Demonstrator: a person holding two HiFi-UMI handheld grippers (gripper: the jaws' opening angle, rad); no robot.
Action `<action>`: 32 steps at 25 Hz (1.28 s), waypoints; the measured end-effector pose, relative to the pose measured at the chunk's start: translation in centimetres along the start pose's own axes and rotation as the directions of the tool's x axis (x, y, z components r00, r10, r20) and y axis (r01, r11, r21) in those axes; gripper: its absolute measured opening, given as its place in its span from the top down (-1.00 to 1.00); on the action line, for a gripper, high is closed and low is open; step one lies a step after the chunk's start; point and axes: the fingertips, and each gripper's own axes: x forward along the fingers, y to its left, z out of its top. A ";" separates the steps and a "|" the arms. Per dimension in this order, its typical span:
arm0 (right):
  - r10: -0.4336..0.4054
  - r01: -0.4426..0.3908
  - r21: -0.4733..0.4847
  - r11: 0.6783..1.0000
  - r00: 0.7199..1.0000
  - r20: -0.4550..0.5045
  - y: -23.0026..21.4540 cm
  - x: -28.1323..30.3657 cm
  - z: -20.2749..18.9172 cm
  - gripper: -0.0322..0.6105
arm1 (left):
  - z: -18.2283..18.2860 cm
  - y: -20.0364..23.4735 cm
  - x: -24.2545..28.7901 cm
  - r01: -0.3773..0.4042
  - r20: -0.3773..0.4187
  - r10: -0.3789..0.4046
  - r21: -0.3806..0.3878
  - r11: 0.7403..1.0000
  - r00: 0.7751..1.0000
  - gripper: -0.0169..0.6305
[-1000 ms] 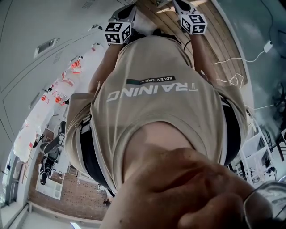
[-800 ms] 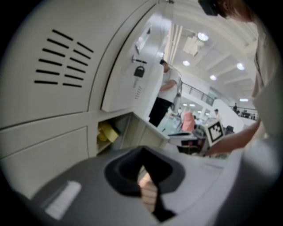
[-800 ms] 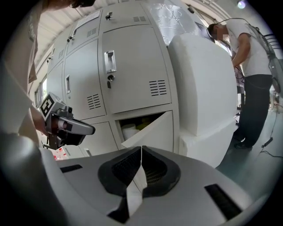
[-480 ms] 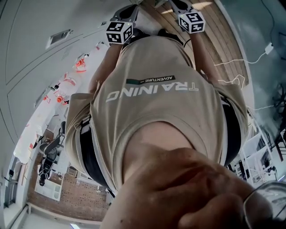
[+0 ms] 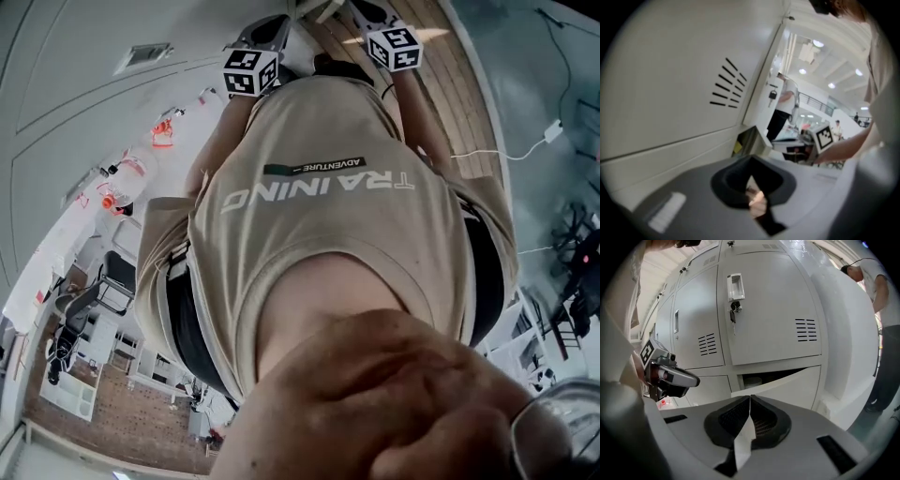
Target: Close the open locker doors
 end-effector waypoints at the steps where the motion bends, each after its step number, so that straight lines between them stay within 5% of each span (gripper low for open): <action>1: 0.017 -0.017 -0.007 1.000 1.000 -0.001 0.0 0.5 0.4 0.85 | 0.2 0.1 0.0 -0.014 0.005 0.014 -0.008 1.000 1.000 0.95; 13: 0.237 -0.239 -0.079 0.968 0.971 -0.040 0.6 6.0 2.7 0.85 | 1.1 1.0 0.8 -0.181 0.040 0.186 -0.102 0.978 0.982 0.95; 32: 0.373 -0.375 -0.108 0.921 0.927 -0.039 -0.1 8.9 3.2 0.86 | -0.4 -0.3 -1.2 -0.400 0.014 0.411 -0.203 0.894 0.911 0.95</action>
